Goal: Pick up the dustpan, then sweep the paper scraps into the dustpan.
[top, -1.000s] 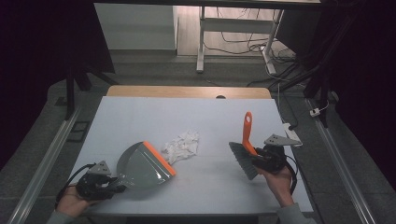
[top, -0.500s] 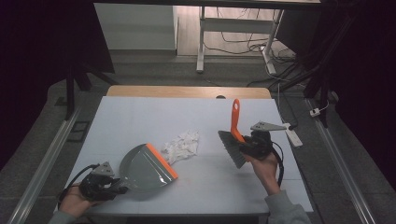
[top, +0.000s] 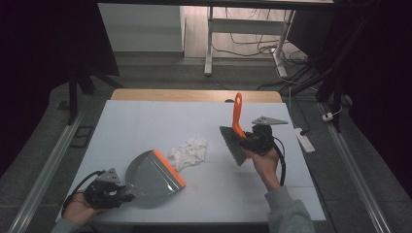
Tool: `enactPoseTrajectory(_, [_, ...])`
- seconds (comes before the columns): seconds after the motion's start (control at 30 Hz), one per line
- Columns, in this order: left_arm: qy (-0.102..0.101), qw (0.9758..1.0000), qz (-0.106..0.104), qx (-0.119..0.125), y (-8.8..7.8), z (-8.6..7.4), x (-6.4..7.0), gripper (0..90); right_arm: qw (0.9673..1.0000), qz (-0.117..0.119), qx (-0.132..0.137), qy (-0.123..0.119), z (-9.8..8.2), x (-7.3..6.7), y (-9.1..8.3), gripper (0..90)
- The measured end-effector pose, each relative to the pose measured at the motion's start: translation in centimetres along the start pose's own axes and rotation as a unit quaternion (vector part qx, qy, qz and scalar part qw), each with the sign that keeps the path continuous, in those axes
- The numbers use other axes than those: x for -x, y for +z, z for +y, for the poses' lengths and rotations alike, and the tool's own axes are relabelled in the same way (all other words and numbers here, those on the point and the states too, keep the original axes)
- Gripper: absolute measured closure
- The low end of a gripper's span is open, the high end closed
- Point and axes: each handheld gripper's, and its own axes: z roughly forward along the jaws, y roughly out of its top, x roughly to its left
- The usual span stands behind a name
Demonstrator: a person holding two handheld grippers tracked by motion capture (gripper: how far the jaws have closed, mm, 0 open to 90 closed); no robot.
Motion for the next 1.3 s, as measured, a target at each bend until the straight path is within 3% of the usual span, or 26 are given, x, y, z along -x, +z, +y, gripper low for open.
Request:
enactPoseTrajectory(0.47, [-0.001, 1.0000, -0.003, -0.002, 0.2, 0.0, -0.1, 61.8, 0.9999, -0.007, -0.015, 0.001, 1.5, -0.3, 4.0, 70.1])
enactPoseTrajectory(1.3, [-0.002, 1.0000, -0.006, 0.000, 0.5, 0.2, -0.2, 61.8, 0.9982, -0.022, -0.053, -0.019, 2.2, -1.8, 9.0, 70.1])
